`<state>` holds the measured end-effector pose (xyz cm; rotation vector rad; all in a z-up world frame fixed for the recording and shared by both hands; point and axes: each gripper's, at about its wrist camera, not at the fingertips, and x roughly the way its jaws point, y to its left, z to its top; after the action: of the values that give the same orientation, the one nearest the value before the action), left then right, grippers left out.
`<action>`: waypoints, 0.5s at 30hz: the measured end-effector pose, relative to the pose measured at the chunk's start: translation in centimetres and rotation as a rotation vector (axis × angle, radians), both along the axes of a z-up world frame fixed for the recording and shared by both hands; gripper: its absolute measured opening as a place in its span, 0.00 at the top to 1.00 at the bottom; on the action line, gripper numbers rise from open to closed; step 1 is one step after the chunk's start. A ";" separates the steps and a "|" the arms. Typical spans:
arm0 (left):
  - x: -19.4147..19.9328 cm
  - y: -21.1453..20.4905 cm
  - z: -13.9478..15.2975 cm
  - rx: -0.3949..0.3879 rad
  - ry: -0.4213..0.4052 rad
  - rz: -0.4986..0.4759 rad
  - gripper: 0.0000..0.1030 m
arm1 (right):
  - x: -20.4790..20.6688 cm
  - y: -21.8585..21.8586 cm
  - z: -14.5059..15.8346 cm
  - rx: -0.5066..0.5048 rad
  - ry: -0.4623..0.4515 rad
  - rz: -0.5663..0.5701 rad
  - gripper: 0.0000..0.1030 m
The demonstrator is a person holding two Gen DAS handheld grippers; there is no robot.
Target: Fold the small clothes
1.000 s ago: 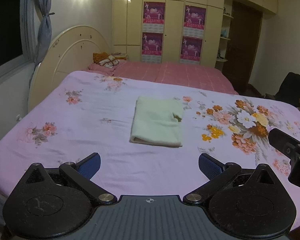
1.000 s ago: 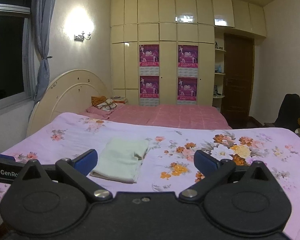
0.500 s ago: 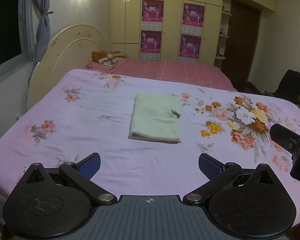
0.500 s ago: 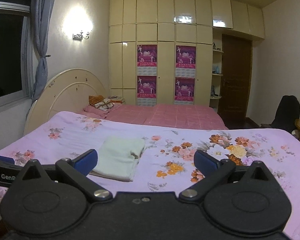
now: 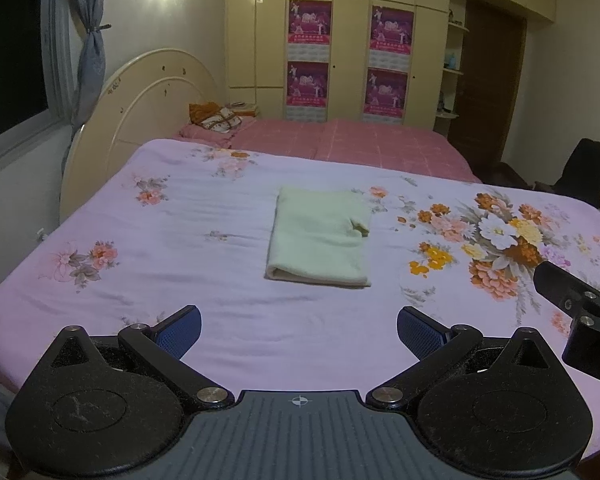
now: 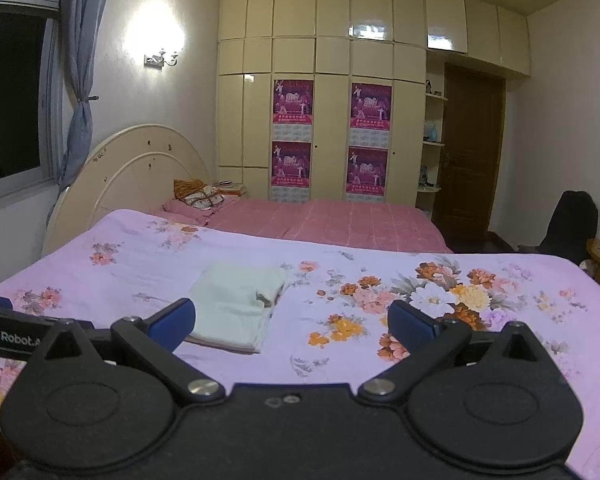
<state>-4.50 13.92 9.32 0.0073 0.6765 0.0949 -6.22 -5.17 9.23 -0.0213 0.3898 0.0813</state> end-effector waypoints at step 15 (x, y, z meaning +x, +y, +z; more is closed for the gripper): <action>0.6 -0.1 -0.3 0.004 0.012 -0.001 0.00 | 0.3 -0.1 -0.2 -0.002 0.010 0.009 0.01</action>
<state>-3.95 13.77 9.03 0.0114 0.6881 0.0956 -5.91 -5.24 9.02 -0.0242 0.3997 0.0900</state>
